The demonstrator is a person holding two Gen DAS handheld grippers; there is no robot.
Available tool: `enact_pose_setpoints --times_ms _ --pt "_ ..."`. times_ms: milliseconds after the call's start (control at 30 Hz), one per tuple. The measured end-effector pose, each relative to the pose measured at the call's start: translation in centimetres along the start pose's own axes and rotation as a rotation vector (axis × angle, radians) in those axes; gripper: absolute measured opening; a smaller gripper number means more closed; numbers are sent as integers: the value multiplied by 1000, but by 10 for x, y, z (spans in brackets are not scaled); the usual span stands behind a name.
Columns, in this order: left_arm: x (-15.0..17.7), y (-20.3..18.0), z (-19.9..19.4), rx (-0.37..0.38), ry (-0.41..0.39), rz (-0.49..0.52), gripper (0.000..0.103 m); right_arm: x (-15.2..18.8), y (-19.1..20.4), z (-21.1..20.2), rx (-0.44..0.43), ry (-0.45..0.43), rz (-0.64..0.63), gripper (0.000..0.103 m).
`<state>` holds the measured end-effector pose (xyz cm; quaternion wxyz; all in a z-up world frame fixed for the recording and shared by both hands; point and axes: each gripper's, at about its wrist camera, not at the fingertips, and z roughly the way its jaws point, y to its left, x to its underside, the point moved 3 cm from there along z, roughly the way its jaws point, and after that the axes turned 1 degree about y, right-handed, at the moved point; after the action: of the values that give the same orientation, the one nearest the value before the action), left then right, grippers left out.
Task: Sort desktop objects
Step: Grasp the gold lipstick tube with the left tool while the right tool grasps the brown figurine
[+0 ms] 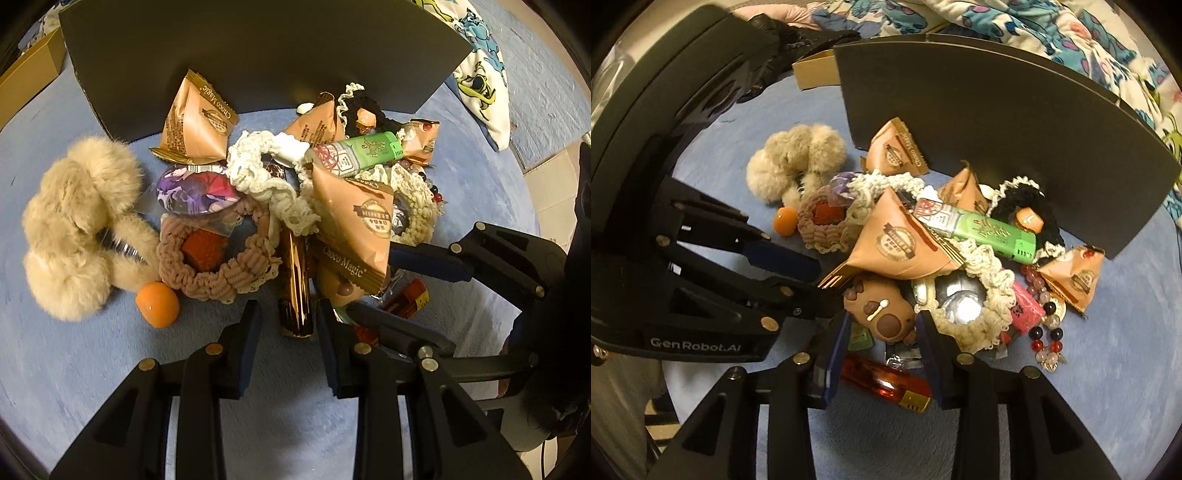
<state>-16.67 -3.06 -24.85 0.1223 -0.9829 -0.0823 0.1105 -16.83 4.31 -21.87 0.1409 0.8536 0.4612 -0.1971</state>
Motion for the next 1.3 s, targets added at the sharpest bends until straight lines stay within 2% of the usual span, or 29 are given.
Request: enact_pose_setpoints --times_ms 267,400,500,667,733,767,833,1000,1067,1100,1133,1200,1300 --pt "-6 -5 4 -25 7 9 30 -4 -2 5 4 -12 5 37" --pt "-9 -7 6 -32 8 10 31 -3 -10 2 -5 -27 48 24" --pt "-11 -12 9 -57 7 26 31 -1 -17 -2 -28 -40 88 23" --pt "-14 -18 13 -87 9 34 31 1 -16 -2 -30 -34 64 23" --pt "-15 -17 13 -91 6 26 27 2 -16 -3 -27 -33 56 19" --pt "-15 -16 13 -92 4 21 21 3 -17 -4 -24 -33 56 17" --pt "-15 -13 12 -87 1 2 18 4 -20 -7 -21 -40 66 6" --pt "-12 -10 9 -66 -4 -16 18 5 -28 -13 -16 -64 81 6" --pt "-8 -10 7 -63 -2 -15 18 1 -27 -15 -12 -79 58 17" --pt "-6 -9 6 -60 -1 -16 18 -2 -27 -14 -14 -80 46 27" --pt "-4 -8 5 -57 0 -20 18 -10 -27 -10 -16 -82 34 29" --pt "-1 -5 3 -54 1 -24 18 -25 -8 -1 -25 -82 3 29" --pt "3 -2 1 -52 4 -29 18 -34 -5 10 -30 -64 -29 29"
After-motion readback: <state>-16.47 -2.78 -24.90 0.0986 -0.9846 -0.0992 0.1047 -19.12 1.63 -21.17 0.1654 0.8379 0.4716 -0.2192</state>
